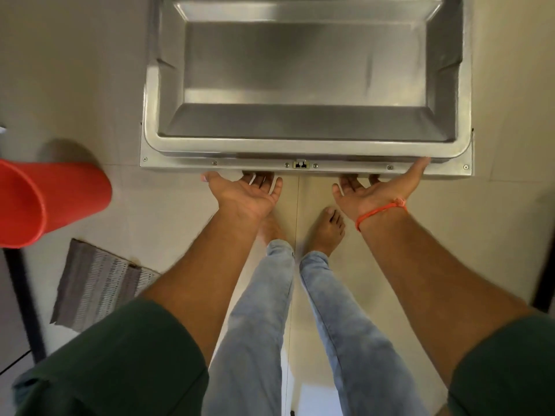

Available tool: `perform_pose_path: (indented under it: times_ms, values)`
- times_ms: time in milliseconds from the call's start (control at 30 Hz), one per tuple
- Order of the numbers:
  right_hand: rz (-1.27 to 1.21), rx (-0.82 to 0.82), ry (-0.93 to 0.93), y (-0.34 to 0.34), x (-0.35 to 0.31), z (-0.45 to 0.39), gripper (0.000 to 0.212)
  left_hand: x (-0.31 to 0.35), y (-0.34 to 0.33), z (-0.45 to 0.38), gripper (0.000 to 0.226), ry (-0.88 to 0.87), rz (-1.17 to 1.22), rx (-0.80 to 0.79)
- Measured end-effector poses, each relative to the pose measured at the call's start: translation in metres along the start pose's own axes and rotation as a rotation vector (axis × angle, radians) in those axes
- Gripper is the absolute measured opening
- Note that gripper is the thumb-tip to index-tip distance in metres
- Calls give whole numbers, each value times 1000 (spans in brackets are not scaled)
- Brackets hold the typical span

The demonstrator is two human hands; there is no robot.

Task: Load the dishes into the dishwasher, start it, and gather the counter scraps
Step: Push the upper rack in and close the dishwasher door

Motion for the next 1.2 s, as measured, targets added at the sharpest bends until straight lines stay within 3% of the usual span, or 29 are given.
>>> perform_pose_path:
  times_ms: [333, 567, 933, 1200]
  values:
    - [-120, 26, 35, -63, -18, 155, 74, 46, -66, 131, 85, 8, 77, -7]
    - [-97, -60, 13, -107, -43, 235, 62, 84, -123, 199, 78, -37, 60, -41]
    - [-3, -307, 28, -197, -84, 336, 80, 147, -227, 287, 85, -133, -54, -297]
    - [224, -431, 237, -261, -114, 375, 86, 190, -307, 305, 87, -171, -54, -526]
Point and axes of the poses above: each hand's wrist, its own z-axis away from the middle knuckle, its own y-axis out of the back of the hand, x = y × z, the point moved 7 cm from there along -z, towards the middle knuckle, and after that the axes turned 10 degrees about -y, right-handed, at the moved point
